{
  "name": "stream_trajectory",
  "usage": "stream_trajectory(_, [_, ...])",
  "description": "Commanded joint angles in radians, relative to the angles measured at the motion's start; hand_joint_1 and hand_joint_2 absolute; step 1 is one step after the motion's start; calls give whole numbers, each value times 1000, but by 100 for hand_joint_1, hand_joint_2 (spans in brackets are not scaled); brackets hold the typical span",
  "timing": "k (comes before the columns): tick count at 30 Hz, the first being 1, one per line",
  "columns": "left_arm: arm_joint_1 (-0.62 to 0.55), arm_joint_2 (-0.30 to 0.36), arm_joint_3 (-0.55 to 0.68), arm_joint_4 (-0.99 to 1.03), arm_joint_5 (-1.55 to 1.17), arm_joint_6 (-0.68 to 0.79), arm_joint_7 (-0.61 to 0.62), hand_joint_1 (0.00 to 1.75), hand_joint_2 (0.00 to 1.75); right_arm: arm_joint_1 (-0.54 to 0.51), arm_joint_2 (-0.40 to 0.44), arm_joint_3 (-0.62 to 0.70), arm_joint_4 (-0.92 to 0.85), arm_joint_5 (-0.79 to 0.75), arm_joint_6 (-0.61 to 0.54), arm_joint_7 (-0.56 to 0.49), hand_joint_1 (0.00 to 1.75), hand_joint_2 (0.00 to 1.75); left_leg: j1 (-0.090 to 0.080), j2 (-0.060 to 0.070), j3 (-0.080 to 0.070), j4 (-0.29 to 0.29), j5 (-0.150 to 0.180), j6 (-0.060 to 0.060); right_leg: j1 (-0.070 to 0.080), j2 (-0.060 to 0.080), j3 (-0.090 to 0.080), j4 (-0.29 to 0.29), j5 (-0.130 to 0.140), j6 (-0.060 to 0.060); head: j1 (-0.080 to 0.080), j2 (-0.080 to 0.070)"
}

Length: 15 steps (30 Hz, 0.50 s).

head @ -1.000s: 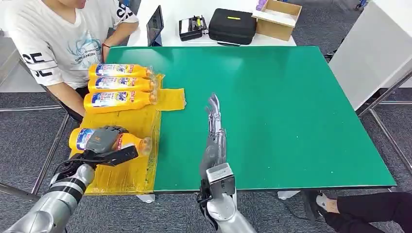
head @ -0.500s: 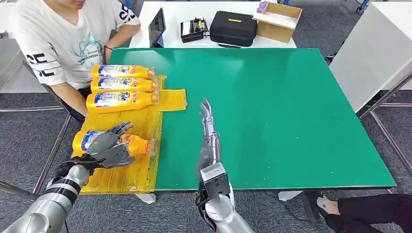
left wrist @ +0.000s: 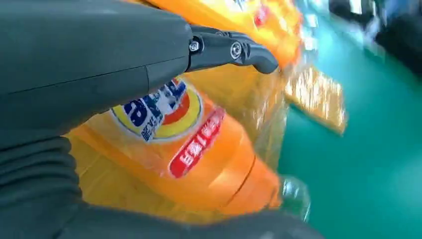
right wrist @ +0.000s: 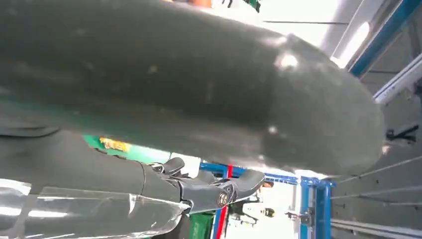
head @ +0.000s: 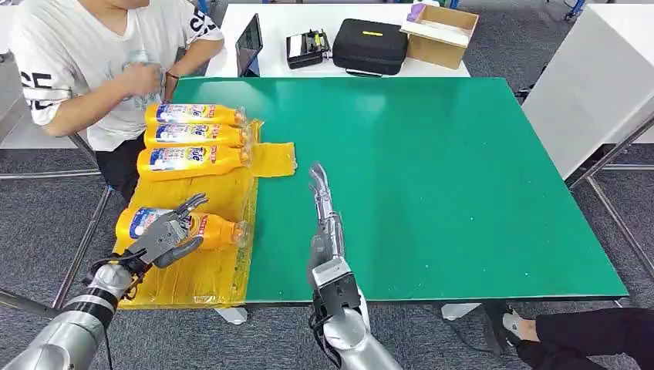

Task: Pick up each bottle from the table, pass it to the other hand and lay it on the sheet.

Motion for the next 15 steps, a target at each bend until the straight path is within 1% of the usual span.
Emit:
stream_trajectory(1, [91,-232,290,-274,196,395,37,0,0,-10,30,42,76,27,-31,28,0,0,2,-1,-2,2,-1,1,3,-3,-1,0,-1,-4,0,0])
stream_trajectory(2, [92,-237,303,-300,205,436,-12,0,0,-11,30,47,81,28,-31,29,0,0,1,-2,-5,2,0,1,2,-4,-3,0,0,-2,0,0])
stream_trajectory(3, [91,-260,354,-336,276,451,-32,0,0,-11,31,53,89,45,-54,29,0,0,2,-1,-5,1,0,2,3,-4,-3,-1,0,-3,0,0])
stream_trajectory(4, [94,-262,360,-366,299,452,-53,0,0,-12,31,58,93,44,-56,30,0,0,1,0,-7,1,1,2,1,-2,-5,0,0,-2,0,0])
stream_trajectory(5, [98,-267,368,-391,305,476,-64,0,0,-11,31,58,95,41,-59,29,0,0,2,2,-5,2,-1,2,3,0,-3,0,0,-3,0,0])
stream_trajectory(6, [99,-286,400,-419,367,473,-54,0,0,-6,30,54,95,46,-78,24,0,175,2,3,-6,1,0,2,2,1,-5,0,0,-2,0,0])
stream_trajectory(7, [105,-298,421,-450,420,491,-48,0,0,5,26,46,85,55,-113,9,0,175,2,3,-6,1,-1,2,3,1,-4,0,0,-3,0,0])
stream_trajectory(8, [110,-296,416,-459,425,488,-47,0,0,8,22,47,83,55,-113,9,0,175,1,2,-7,1,0,2,1,0,-6,0,1,-2,0,0])
stream_trajectory(9, [118,-298,416,-474,446,481,-41,0,0,14,15,44,70,69,-133,-3,0,175,1,2,-5,1,-1,1,3,0,-4,0,0,-3,0,0])
stream_trajectory(11, [128,-295,409,-482,456,475,-41,0,0,16,9,44,65,70,-132,-4,0,175,1,2,-7,0,0,1,1,0,-6,-1,0,-1,0,0])
stream_trajectory(12, [132,-297,408,-484,469,476,-45,0,0,22,12,37,48,82,-168,-4,0,175,1,3,-5,1,-1,1,3,1,-4,-1,-1,-3,0,0])
stream_trajectory(13, [148,-311,411,-510,518,448,-41,0,175,26,12,25,35,81,-193,-4,0,175,1,3,-6,0,-1,1,2,1,-5,-1,0,-2,0,0])
stream_trajectory(15, [249,-335,367,-635,550,430,-28,0,175,69,3,-34,-59,71,-284,-4,0,175,1,2,-6,1,-2,1,2,0,-5,-1,-1,-2,0,0])
